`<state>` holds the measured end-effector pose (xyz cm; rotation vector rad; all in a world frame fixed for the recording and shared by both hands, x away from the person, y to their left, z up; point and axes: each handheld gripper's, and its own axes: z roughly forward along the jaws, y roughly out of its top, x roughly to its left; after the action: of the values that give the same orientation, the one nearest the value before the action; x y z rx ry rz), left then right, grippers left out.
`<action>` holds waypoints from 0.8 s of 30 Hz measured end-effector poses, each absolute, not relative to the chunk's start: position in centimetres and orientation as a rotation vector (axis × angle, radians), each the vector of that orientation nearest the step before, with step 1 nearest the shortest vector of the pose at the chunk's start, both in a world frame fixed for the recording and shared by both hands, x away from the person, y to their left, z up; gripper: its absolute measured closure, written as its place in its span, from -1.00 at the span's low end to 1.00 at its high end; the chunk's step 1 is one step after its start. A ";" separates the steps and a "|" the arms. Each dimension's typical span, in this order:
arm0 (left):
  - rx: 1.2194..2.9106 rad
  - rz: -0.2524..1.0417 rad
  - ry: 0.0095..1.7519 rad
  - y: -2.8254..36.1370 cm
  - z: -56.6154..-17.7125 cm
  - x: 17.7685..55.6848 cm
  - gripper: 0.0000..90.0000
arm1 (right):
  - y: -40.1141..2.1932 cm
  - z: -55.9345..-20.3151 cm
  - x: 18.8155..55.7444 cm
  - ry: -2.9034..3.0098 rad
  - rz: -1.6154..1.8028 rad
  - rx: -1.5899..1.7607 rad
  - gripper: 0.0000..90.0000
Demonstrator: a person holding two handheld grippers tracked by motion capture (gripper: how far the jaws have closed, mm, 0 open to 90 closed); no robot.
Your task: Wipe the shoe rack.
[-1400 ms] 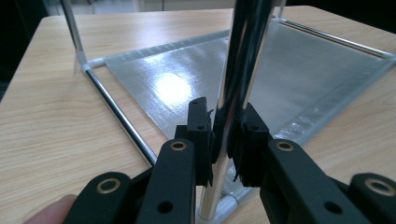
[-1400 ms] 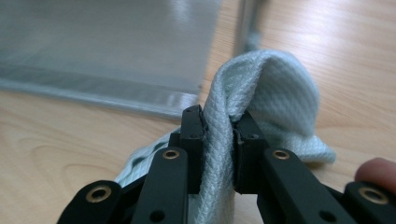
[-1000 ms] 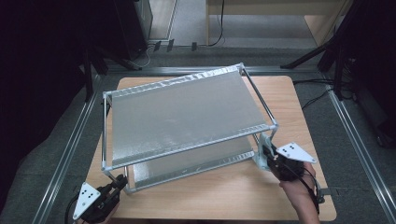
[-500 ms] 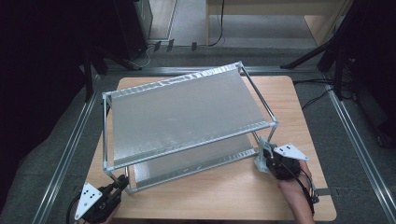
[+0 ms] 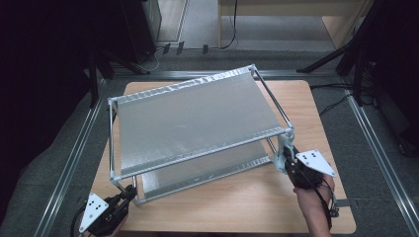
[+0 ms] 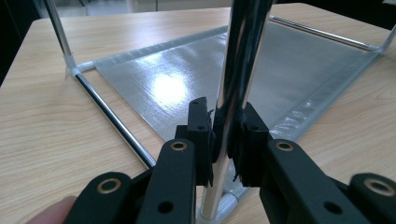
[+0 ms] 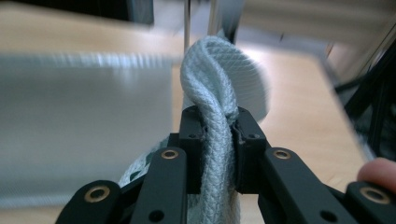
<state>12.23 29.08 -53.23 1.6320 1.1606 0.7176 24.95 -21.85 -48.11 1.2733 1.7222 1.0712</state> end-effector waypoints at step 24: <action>1.594 0.707 1.132 29.2 -52.8 11.8 0.77 | -14.7 -54.2 28.4 2.004 0.856 1.282 0.70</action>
<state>11.83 29.19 -52.82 1.5939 1.1317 0.7069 28.37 -14.68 -54.24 1.2818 2.0039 0.8556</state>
